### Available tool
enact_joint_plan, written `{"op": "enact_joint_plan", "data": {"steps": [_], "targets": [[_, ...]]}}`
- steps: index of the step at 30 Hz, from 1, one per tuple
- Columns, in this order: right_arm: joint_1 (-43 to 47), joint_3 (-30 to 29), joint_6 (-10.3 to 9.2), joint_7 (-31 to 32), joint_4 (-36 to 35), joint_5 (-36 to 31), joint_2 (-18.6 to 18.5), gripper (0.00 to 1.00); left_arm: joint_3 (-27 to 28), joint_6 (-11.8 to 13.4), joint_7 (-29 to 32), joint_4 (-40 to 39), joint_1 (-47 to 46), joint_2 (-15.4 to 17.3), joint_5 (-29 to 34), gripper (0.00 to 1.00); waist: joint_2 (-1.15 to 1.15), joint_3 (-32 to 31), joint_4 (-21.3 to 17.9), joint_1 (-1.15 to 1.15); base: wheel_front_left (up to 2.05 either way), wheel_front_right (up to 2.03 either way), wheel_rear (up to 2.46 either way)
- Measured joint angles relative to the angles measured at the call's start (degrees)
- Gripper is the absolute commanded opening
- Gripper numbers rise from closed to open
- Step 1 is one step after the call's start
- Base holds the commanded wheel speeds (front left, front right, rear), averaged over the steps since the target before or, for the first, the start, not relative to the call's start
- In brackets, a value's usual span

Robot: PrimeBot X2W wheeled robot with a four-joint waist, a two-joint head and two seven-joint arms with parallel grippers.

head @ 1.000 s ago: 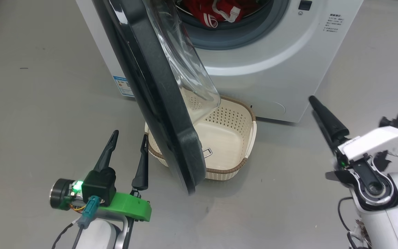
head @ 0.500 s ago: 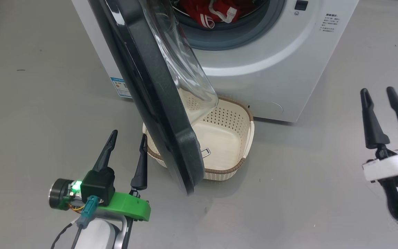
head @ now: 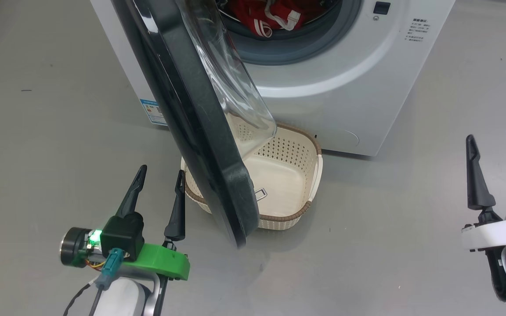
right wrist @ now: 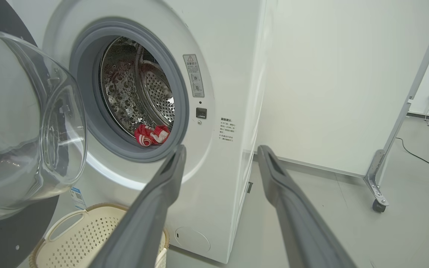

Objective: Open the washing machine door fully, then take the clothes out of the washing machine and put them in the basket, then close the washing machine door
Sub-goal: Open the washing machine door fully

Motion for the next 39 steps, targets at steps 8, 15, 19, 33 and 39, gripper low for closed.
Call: {"op": "enact_joint_plan", "data": {"steps": [8,15,19,33,39], "targets": [[3.26,-3.50,-1.91,0.07,-3.37,-2.48,6.06,1.00,0.05,0.00,0.00,0.16,0.08,0.00,-0.02,1.00,0.00,0.04,-0.13,0.00,0.00,0.00,0.00],[6.47,-2.66,-1.45,0.07,-3.81,-3.68,9.77,1.00,0.07,0.01,0.00,0.25,0.18,0.00,-0.15,1.00,0.00,-0.11,-0.06,0.00,0.00,0.00,0.00],[6.78,-1.78,-0.82,0.07,-3.86,-4.68,11.26,1.00,0.03,0.01,0.00,0.27,0.19,0.00,-0.18,1.00,0.00,-0.09,0.06,0.00,0.00,0.00,0.00],[6.87,-1.35,1.90,0.07,-4.10,-7.42,14.08,1.00,-0.43,0.01,0.00,0.37,0.51,0.00,-0.58,1.00,0.00,-0.17,0.67,0.00,0.00,0.00,0.00],[7.25,-2.18,2.82,0.07,-4.09,-8.21,14.72,1.00,-0.47,0.01,0.00,0.37,0.53,0.00,-0.58,1.00,0.00,-0.17,0.85,0.00,0.00,0.00,0.00]]}}
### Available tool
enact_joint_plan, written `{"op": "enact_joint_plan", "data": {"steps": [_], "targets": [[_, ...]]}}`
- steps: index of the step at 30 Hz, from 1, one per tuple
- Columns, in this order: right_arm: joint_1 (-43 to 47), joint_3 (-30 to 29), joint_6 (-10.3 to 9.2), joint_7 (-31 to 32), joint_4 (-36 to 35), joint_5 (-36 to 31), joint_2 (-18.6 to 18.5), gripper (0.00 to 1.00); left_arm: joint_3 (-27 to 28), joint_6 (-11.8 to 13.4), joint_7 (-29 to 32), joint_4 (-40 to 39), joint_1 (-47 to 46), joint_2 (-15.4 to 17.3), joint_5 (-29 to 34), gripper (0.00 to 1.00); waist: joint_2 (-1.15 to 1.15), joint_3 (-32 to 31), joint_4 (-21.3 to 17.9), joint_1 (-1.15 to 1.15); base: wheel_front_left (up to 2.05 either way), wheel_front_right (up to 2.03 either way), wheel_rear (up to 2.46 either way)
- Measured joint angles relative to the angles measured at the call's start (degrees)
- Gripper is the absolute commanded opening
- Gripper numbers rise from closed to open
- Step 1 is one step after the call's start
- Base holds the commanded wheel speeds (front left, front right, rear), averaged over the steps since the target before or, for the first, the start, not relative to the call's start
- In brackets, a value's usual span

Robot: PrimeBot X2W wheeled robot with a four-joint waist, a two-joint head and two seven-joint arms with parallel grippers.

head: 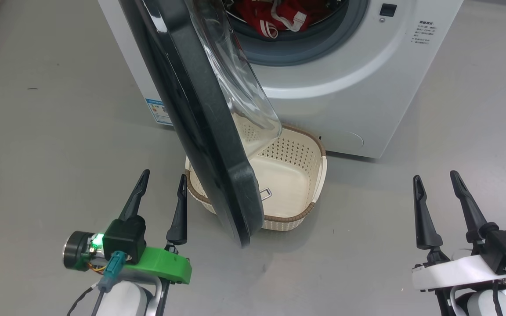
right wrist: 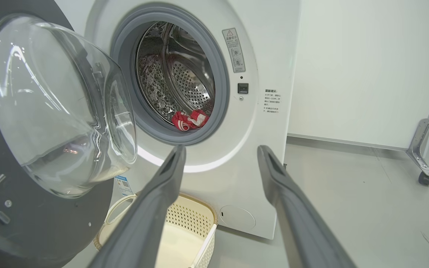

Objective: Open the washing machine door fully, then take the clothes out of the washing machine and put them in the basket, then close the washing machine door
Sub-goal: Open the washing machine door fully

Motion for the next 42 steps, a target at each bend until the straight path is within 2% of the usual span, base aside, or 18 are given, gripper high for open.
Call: {"op": "enact_joint_plan", "data": {"steps": [9,10,11,13,16,17,19,20,29,36,42], "targets": [[0.47,-0.94,1.41,0.00,0.04,-0.91,0.94,1.00,-0.07,0.00,0.00,0.00,0.08,0.00,-0.52,1.00,0.00,0.03,0.09,0.00,0.00,0.00,0.00],[0.47,-1.07,1.52,0.00,0.04,-0.98,1.04,1.00,-0.13,0.00,0.00,0.00,0.10,0.00,-0.52,0.92,0.00,0.03,0.09,0.00,0.00,0.00,0.00],[0.48,-1.22,1.57,0.00,0.04,-1.05,1.18,1.00,-0.22,0.00,0.00,0.00,0.12,0.00,-0.52,0.92,0.00,0.03,0.09,0.00,0.00,0.00,0.00],[0.48,-1.53,1.89,0.00,0.10,-1.15,1.36,1.00,-0.33,0.00,0.00,0.01,0.15,0.00,-0.52,0.48,0.00,0.03,0.09,0.00,0.00,0.00,0.00],[0.57,-1.91,1.93,0.00,0.64,-1.24,1.57,1.00,-0.33,0.00,0.00,-0.01,0.15,0.00,-0.52,0.25,0.00,0.05,0.11,0.00,0.00,0.00,0.00],[0.58,-2.04,2.10,0.00,0.68,-1.29,1.60,1.00,-0.31,0.00,0.00,-0.07,0.15,0.00,-0.52,0.22,0.00,0.06,0.13,0.00,0.00,0.00,0.00],[0.58,-2.33,2.21,0.00,0.77,-1.40,1.66,1.00,-0.31,0.00,0.00,-0.14,0.15,0.00,-0.52,0.10,0.00,0.06,0.17,0.00,0.00,0.00,0.00],[0.59,-2.45,2.40,0.00,0.82,-1.40,1.69,1.00,-0.29,0.00,0.00,-0.20,0.15,0.00,-0.52,0.00,0.00,0.06,0.20,0.00,0.00,0.00,0.00],[0.83,-3.46,3.02,0.00,1.76,-1.92,2.13,1.00,0.77,0.01,0.01,-4.02,-0.01,0.01,-0.42,0.00,0.00,-0.05,0.56,0.00,0.00,0.00,0.00],[1.57,-3.99,3.41,0.00,2.30,-2.37,2.54,1.00,2.66,0.23,0.00,-11.46,-2.07,0.00,0.66,0.00,0.00,-0.25,0.92,0.00,0.00,0.00,0.00],[1.65,-4.35,3.91,0.00,2.56,-2.88,2.76,1.00,3.33,0.23,-0.05,-21.63,-6.31,0.00,2.82,0.00,0.00,-0.48,1.19,0.00,0.00,0.00,0.00]]}}
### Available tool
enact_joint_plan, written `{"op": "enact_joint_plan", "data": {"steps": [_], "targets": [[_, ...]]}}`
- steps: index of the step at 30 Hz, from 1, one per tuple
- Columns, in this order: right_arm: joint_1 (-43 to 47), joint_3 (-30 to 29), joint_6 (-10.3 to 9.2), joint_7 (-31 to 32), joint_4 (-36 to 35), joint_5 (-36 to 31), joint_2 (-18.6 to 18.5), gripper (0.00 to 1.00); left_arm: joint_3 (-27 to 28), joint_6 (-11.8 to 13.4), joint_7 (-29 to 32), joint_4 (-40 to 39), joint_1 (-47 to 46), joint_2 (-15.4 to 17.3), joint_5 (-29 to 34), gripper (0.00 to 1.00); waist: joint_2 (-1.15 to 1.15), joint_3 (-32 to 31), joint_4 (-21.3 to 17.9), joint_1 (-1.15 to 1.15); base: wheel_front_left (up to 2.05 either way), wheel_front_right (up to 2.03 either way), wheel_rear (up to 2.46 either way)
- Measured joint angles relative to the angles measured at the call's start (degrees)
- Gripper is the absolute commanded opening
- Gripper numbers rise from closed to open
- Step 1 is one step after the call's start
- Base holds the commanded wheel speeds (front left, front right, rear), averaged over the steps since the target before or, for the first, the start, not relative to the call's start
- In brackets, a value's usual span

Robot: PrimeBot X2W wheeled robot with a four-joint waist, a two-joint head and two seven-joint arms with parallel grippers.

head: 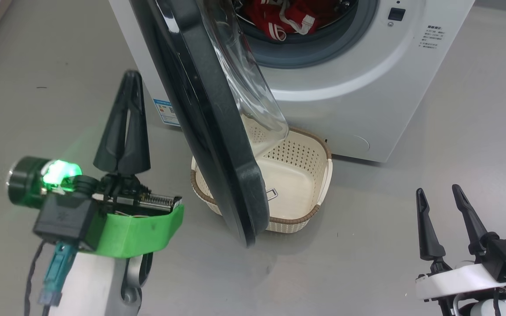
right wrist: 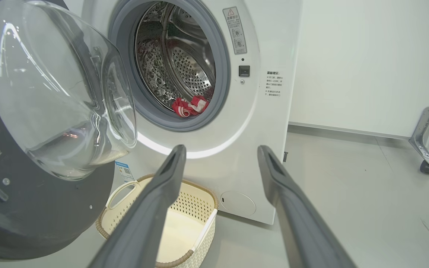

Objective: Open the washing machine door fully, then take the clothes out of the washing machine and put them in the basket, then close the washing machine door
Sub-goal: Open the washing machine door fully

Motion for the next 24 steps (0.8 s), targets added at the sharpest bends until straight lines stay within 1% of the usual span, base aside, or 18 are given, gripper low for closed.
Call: {"op": "enact_joint_plan", "data": {"steps": [4,6,11,15,18,21,24], "targets": [[-0.01,-0.16,0.05,0.01,0.12,-0.21,0.23,1.00,-1.05,-0.01,-0.01,-6.82,-2.54,0.00,0.68,0.00,0.00,-0.17,0.01,0.00,0.00,0.00,0.00],[-0.01,-0.23,0.52,0.01,0.19,-0.57,0.29,1.00,-2.46,-0.11,-0.02,-9.49,-3.58,0.00,0.35,0.00,0.00,-0.25,-0.03,0.00,0.00,0.00,0.00],[-0.01,-0.30,0.60,0.01,0.27,-0.62,0.54,1.00,-9.17,-3.08,-0.02,-12.25,-3.99,0.02,-1.80,0.00,0.00,-0.32,-0.25,0.00,0.00,0.00,0.00],[-0.01,-0.33,1.02,0.01,0.36,-0.76,0.65,1.00,-15.66,-6.25,-0.02,-11.51,-3.15,0.03,-2.88,0.00,0.00,-0.34,-0.54,0.00,0.00,0.00,0.00],[-0.02,-0.37,1.16,0.16,0.48,-1.01,0.70,1.00,-19.52,-8.20,-0.01,-8.81,-0.66,0.07,-3.71,0.00,0.00,-0.36,-0.76,0.00,0.00,0.00,0.00],[-0.02,-0.47,1.18,0.16,0.58,-1.01,0.75,1.00,-21.95,-9.98,0.09,-5.34,2.07,0.34,-3.79,0.00,0.00,-0.37,-0.94,0.00,0.00,0.00,0.00],[-0.02,-0.67,1.19,0.16,0.63,-1.02,0.79,1.00,-23.97,-11.16,1.62,-2.65,3.85,0.97,-3.85,0.00,0.00,-0.37,-1.06,0.00,0.00,0.00,0.00]]}}
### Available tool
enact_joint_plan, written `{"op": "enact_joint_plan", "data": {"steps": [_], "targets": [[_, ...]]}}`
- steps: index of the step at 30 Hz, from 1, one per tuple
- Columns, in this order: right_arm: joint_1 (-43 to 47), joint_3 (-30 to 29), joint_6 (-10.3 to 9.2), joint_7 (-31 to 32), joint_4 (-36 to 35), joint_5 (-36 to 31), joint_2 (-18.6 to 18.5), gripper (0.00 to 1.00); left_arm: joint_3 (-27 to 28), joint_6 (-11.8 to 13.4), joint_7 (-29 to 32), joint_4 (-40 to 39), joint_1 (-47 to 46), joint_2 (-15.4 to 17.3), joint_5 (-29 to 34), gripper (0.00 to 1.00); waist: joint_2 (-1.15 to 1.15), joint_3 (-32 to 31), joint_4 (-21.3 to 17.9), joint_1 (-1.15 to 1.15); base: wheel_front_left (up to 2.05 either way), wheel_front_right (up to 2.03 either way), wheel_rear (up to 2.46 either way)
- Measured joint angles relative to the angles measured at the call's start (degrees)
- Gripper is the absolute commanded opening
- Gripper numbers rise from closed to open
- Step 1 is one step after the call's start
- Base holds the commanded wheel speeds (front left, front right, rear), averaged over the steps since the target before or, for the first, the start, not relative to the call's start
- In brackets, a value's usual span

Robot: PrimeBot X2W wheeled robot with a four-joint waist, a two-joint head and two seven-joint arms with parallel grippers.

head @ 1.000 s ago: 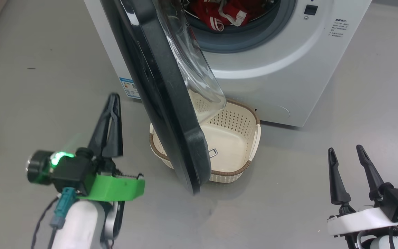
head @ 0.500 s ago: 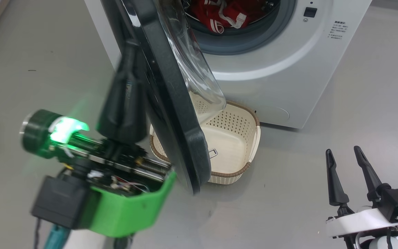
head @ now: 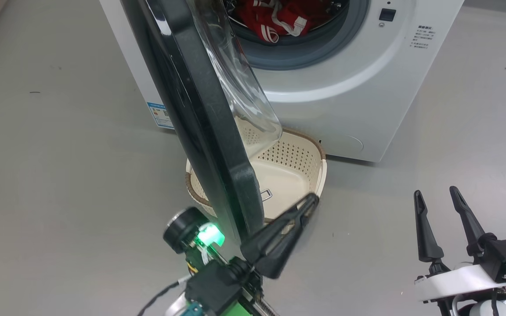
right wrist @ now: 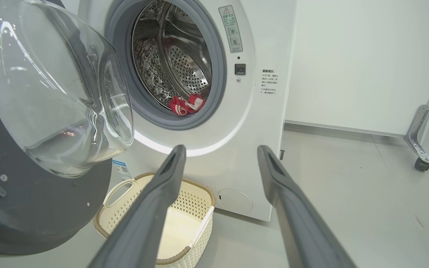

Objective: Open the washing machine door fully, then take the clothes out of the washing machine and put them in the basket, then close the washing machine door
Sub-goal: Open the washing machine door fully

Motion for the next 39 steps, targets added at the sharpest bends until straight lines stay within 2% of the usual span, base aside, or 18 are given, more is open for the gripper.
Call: {"op": "enact_joint_plan", "data": {"steps": [8,17,20,39], "targets": [[-0.01,-0.26,0.45,0.00,0.09,0.00,0.23,1.00,-1.64,-0.43,2.67,6.83,2.93,1.57,-0.60,0.00,0.00,0.24,-0.09,0.00,0.00,0.00,0.00],[-0.07,-0.57,0.81,0.00,0.31,-0.01,0.44,1.00,1.70,0.68,2.98,11.67,3.30,1.44,-1.02,0.00,0.00,0.46,-0.42,0.00,0.00,0.00,0.00],[-0.08,-0.73,0.82,0.00,0.32,-0.01,0.55,1.00,2.81,1.58,2.90,12.62,3.28,1.35,-1.02,0.00,0.00,0.48,-0.53,0.00,0.00,0.00,0.00],[-0.08,-1.49,1.27,0.00,0.45,-0.01,0.91,1.00,3.76,2.83,1.16,15.57,3.00,0.52,-1.03,0.00,0.00,0.33,-0.82,0.00,0.00,0.00,0.00]]}}
